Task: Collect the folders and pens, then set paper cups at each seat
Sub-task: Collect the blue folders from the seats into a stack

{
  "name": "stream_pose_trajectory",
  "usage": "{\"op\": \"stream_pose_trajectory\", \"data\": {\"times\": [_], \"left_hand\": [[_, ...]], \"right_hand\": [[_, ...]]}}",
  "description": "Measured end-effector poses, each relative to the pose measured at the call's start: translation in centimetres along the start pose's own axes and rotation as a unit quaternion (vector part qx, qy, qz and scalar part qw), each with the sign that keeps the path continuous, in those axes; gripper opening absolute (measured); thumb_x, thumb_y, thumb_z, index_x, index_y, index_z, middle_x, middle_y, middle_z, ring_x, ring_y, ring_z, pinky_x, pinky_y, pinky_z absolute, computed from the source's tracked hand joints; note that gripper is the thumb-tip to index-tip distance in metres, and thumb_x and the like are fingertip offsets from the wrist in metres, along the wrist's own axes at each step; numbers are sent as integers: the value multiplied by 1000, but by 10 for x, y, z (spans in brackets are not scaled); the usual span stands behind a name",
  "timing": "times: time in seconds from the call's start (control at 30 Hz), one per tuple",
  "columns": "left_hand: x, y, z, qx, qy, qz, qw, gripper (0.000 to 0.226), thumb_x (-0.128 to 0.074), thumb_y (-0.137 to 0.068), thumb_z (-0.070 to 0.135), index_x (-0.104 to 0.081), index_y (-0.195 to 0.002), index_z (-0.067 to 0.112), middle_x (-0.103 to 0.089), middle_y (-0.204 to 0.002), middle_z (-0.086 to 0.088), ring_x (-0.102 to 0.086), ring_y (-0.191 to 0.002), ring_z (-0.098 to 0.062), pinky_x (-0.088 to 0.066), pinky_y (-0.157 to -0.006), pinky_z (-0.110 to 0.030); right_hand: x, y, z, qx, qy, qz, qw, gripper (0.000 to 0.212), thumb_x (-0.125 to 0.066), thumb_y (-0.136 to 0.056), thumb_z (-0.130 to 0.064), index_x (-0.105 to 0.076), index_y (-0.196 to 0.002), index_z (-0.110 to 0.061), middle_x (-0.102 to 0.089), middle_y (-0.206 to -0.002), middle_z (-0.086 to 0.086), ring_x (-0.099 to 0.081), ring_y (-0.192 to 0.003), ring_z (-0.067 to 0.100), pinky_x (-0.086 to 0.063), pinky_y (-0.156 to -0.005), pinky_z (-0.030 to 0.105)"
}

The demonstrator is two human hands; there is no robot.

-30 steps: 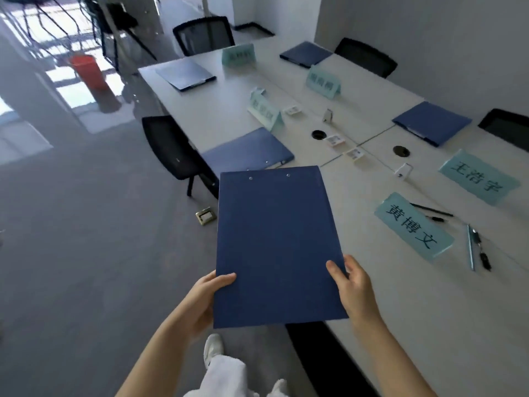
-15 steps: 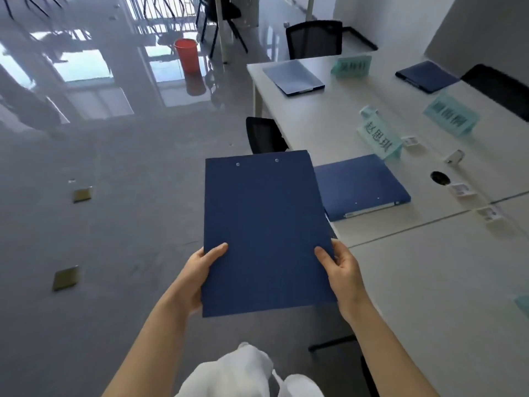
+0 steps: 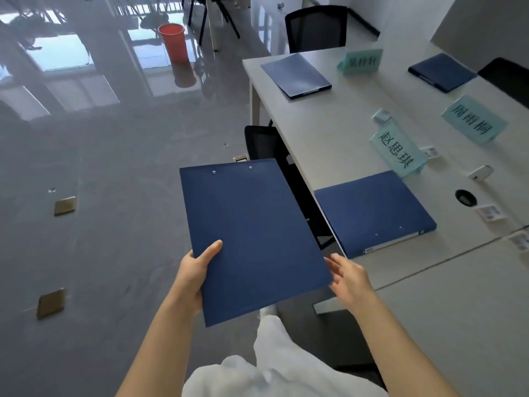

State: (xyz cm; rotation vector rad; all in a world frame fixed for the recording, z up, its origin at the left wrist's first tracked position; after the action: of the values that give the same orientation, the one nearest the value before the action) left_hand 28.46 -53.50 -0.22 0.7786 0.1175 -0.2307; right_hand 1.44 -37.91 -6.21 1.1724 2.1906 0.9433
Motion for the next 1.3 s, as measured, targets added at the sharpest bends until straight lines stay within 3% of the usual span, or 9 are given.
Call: {"op": "stream_pose_trajectory", "data": {"times": [0.1, 0.33, 0.53, 0.63, 0.77, 1.03, 1.1, 1.2, 1.3], "left_hand": [[-22, -32, 30, -3, 1, -1, 1000, 32, -68, -88, 29, -63, -115, 13, -76, -100, -7, -74, -81, -27, -59, -57, -36], [-63, -89, 77, -2, -40, -2, 999, 31, -69, -87, 30, -62, -114, 16, -75, -102, -6, -73, -85, -28, -59, -63, -39], [-74, -125, 92, 23, -79, -7, 997, 32, -71, -86, 32, -62, -112, 16, -75, -103, -7, -72, -88, -31, -58, -71, -45], [-73, -142, 106, 27, -94, -19, 995, 31, -70, -86, 32, -63, -111, 15, -76, -98, -6, -73, -85, -29, -58, -67, -41], [-70, -158, 121, 33, -97, -40, 994, 33, -70, -86, 31, -63, -114, 15, -76, -100, -6, -73, -85, -28, -58, -66, -40], [-58, -183, 147, 35, -104, -78, 991, 38, -69, -87, 30, -62, -119, 13, -75, -105, -9, -72, -90, -32, -58, -67, -41], [-51, -188, 153, 35, -105, -83, 990, 37, -69, -87, 30, -62, -120, 13, -74, -105, -9, -72, -90, -32, -58, -67, -42], [-37, -196, 162, 32, -105, -84, 990, 36, -69, -88, 31, -62, -119, 14, -75, -103, -8, -72, -88, -32, -58, -66, -41], [-18, -200, 174, 21, -104, -82, 991, 33, -68, -88, 34, -64, -116, 15, -77, -98, -5, -74, -81, -27, -58, -61, -37]], "right_hand": [[17, -47, -5, -129, -177, 35, 975, 37, -44, -99, -15, -38, -133, -3, -53, -94, 15, -57, -83, 27, -49, -75, 34], [28, -95, -23, -208, -330, 136, 911, 59, -50, -97, -21, -22, -148, -7, -31, -150, 13, -35, -138, 28, -33, -113, 39], [22, -117, -23, -231, -361, 169, 887, 38, -62, -89, -30, -46, -118, -11, -50, -90, 10, -53, -78, 20, -47, -89, 26], [20, -125, -28, -212, -331, 180, 902, 38, -67, -85, -37, -48, -102, -9, -48, -87, 7, -52, -73, 18, -50, -74, 26], [9, -135, -42, -112, -389, 153, 901, 39, -56, -94, -22, -48, -128, -4, -57, -92, 12, -60, -79, 20, -58, -50, 27], [-38, -90, -85, 21, -519, 71, 852, 31, -49, -96, -13, -55, -126, -8, -71, -94, 12, -73, -82, 21, -60, -61, 30], [-59, -75, -91, 22, -522, 28, 852, 36, -66, -82, -8, -59, -118, -7, -74, -90, 13, -74, -79, 21, -60, -59, 29], [-86, -66, -96, 39, -481, -29, 875, 85, -95, -23, 2, -63, -103, -3, -74, -88, 15, -74, -79, 23, -59, -58, 28], [-117, -61, -96, 33, -441, -73, 894, 87, -96, -20, 0, -64, -101, -3, -73, -88, 14, -73, -79, 23, -58, -60, 29]]}}
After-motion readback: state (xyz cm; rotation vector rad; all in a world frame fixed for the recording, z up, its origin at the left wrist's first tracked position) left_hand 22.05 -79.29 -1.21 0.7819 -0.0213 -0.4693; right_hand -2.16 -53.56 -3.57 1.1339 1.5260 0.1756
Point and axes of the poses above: each hand's wrist, its own y-axis away from the middle knuckle, its own x-axis out of the back of the hand, z = x × y, the point moved 7 cm from there along -y, towards the middle knuckle
